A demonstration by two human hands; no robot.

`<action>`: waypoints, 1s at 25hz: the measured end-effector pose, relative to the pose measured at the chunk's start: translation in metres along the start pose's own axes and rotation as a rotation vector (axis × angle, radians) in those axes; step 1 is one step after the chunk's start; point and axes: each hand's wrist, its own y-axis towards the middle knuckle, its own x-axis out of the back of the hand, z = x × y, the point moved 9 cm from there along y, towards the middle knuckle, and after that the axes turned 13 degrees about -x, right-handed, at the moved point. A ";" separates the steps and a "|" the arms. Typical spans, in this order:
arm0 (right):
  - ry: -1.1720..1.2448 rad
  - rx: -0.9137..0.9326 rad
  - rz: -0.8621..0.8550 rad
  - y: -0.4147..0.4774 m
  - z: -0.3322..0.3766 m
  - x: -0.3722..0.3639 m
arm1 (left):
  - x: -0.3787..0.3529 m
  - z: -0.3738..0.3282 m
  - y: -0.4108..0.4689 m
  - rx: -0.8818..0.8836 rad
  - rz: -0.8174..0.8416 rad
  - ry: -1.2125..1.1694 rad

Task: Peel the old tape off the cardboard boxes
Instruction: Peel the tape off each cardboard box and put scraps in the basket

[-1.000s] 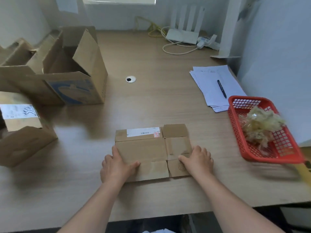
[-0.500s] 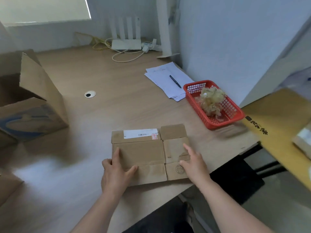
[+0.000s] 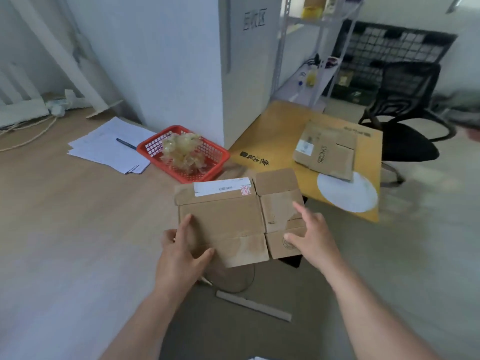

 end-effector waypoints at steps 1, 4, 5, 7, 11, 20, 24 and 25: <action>0.012 -0.020 -0.031 0.003 -0.019 0.021 | -0.018 -0.021 0.006 -0.039 0.017 0.003; 0.035 -0.086 -0.108 0.011 -0.082 0.082 | -0.079 -0.084 0.019 -0.133 0.086 0.009; 0.045 -0.125 -0.134 0.013 -0.110 0.105 | -0.106 -0.107 0.023 -0.159 0.121 0.018; 0.049 -0.193 -0.180 0.018 -0.165 0.148 | -0.158 -0.152 0.028 -0.193 0.182 0.020; 0.037 -0.254 -0.229 0.037 -0.245 0.218 | -0.242 -0.234 0.039 -0.249 0.228 0.023; 0.025 -0.293 -0.275 0.094 -0.323 0.308 | -0.338 -0.325 0.075 -0.307 0.257 0.046; -0.013 -0.264 -0.244 0.149 -0.322 0.316 | -0.362 -0.326 0.115 -0.288 0.216 0.037; -0.036 -0.256 -0.234 0.169 -0.320 0.318 | -0.370 -0.323 0.128 -0.264 0.203 0.017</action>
